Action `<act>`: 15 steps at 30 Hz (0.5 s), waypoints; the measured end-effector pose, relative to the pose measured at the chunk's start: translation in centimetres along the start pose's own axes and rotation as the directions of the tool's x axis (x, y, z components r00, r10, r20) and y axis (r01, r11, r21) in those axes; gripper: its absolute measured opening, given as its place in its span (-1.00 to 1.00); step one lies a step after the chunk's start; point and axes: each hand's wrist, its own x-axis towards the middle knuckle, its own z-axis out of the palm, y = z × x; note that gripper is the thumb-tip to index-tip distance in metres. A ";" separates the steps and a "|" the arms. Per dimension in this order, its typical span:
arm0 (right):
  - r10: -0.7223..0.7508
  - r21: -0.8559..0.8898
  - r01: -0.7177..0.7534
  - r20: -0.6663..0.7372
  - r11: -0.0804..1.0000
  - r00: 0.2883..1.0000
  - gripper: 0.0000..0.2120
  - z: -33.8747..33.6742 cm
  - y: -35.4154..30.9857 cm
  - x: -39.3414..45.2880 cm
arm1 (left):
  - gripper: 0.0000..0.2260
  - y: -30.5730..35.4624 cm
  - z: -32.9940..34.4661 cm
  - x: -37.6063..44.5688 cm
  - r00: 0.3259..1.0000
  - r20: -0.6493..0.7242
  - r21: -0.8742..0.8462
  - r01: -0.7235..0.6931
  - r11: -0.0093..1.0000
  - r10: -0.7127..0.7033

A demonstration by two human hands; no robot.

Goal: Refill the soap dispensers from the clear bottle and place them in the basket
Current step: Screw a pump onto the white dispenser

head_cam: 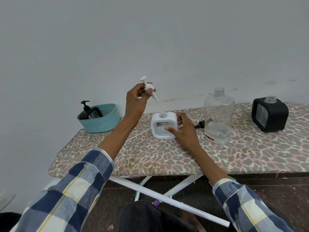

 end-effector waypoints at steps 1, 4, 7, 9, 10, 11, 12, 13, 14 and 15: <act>0.002 -0.002 -0.002 -0.002 1.000 1.000 -0.39 0.0 0.0 0.0 | -0.78 -0.2 0.1 -0.1 1.000 0.005 0.020 -0.004 1.000 0.004; 0.005 -0.004 -0.005 0.001 1.000 1.000 -0.39 0.1 0.1 0.0 | -0.80 -1.0 0.1 -0.1 1.000 0.013 0.055 -0.012 0.998 0.011; 0.004 -0.006 -0.004 -0.002 1.000 1.000 -0.39 0.0 0.1 0.0 | -0.81 -1.7 0.3 -0.4 0.997 0.074 0.095 -0.003 0.996 -0.004; 0.001 -0.007 -0.001 -0.002 1.000 1.000 -0.38 0.1 0.2 0.0 | -0.79 -2.4 0.5 -1.1 0.992 0.123 0.141 -0.002 0.990 -0.015; 0.000 -0.008 0.000 -0.003 1.000 1.000 -0.38 0.1 0.2 0.0 | -0.78 -2.8 0.7 -1.6 0.989 0.146 0.159 -0.008 0.987 -0.015; -0.004 -0.010 0.004 -0.005 1.000 1.000 -0.39 0.1 0.2 0.0 | -0.77 -3.2 1.0 -2.1 0.987 0.163 0.168 -0.014 0.986 -0.013; -0.008 -0.011 0.008 -0.006 1.000 1.000 -0.39 0.1 0.2 0.0 | -0.77 -3.5 1.3 -2.6 0.985 0.171 0.166 -0.018 0.986 -0.011; -0.014 -0.010 0.014 -0.008 1.000 1.000 -0.40 0.1 0.2 -0.1 | -0.77 -3.7 1.6 -3.0 0.985 0.171 0.152 -0.019 0.988 -0.008; -0.019 -0.010 0.019 -0.009 1.000 1.000 -0.40 0.1 0.1 -0.1 | -0.76 -3.8 1.8 -3.2 0.987 0.163 0.137 -0.018 0.990 -0.005; -0.023 -0.010 0.022 -0.010 1.000 1.000 -0.41 0.1 0.1 -0.1 | -0.76 -3.8 2.0 -3.3 0.988 0.153 0.125 -0.018 0.992 -0.001</act>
